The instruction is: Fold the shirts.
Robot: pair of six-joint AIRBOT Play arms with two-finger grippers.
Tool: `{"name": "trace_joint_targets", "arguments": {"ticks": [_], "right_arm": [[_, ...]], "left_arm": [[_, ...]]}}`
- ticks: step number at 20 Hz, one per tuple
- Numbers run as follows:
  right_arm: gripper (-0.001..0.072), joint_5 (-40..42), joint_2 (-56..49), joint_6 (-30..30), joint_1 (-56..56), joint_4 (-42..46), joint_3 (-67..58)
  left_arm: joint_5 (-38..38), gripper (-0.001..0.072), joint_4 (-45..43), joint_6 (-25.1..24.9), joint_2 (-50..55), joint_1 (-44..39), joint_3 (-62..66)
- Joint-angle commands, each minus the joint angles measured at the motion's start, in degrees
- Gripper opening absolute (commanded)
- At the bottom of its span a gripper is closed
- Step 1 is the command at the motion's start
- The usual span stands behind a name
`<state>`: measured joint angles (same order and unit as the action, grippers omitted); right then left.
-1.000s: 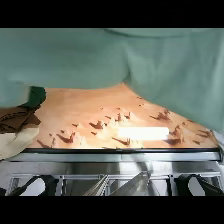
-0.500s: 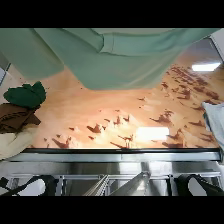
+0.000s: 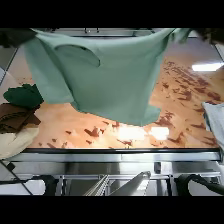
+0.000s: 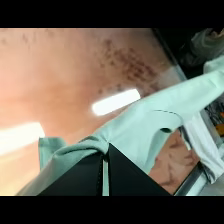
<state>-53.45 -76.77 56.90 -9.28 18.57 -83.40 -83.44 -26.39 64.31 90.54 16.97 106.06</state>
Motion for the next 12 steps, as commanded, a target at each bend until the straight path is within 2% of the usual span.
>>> {"name": "trace_joint_targets", "arguments": {"ticks": [1, 2, 3, 4, 5, 7, 8, 10, 12], "right_arm": [[0.002, 4.57, -12.87, -1.49, 4.13, 1.16, 0.0], [0.0051, 3.67, -16.22, -1.53, 4.55, 1.18, 0.02], [0.0283, 1.95, -18.97, -1.53, 4.66, 1.18, 0.02], [0.0594, 0.2, -21.46, -1.68, 4.44, 1.27, 0.02], [0.0646, -1.6, -23.15, -1.66, 3.72, 1.38, 0.0], [0.0634, -5.9, -24.04, -1.68, 0.74, 1.88, 0.0], [0.049, -9.09, -23.56, -1.68, -1.42, 2.73, 0.0], [0.0467, -17.51, -22.62, -0.39, -5.7, 6.34, 0.07], [0.0466, -24.28, -21.64, 2.69, -8.76, 10.23, 2.32]], "left_arm": [[0.5, 0.0019, -4.13, -1.36, 12.37, -2.86, -0.13], [-0.28, 0.0029, -4.59, -1.38, 15.56, -3.19, -0.15], [-1.05, 0.0266, -5.44, -1.33, 18.58, -3.26, -0.13], [-1.09, 0.0473, -5.62, -1.36, 21.18, -3.21, -0.15], [-0.85, 0.072, -5.46, -1.33, 23.04, -2.56, -0.11], [-1.38, 0.0717, -5.68, -1.31, 25.51, -0.57, 1.11], [-2.36, 0.0716, -5.7, -1.25, 26.01, 1.14, 2.08], [-3.15, 0.0714, -6.21, -1.2, 25.53, 4.24, 2.78], [-3.15, 0.0713, -11.02, 1.7, 25.24, 6.1, 2.75]]}}
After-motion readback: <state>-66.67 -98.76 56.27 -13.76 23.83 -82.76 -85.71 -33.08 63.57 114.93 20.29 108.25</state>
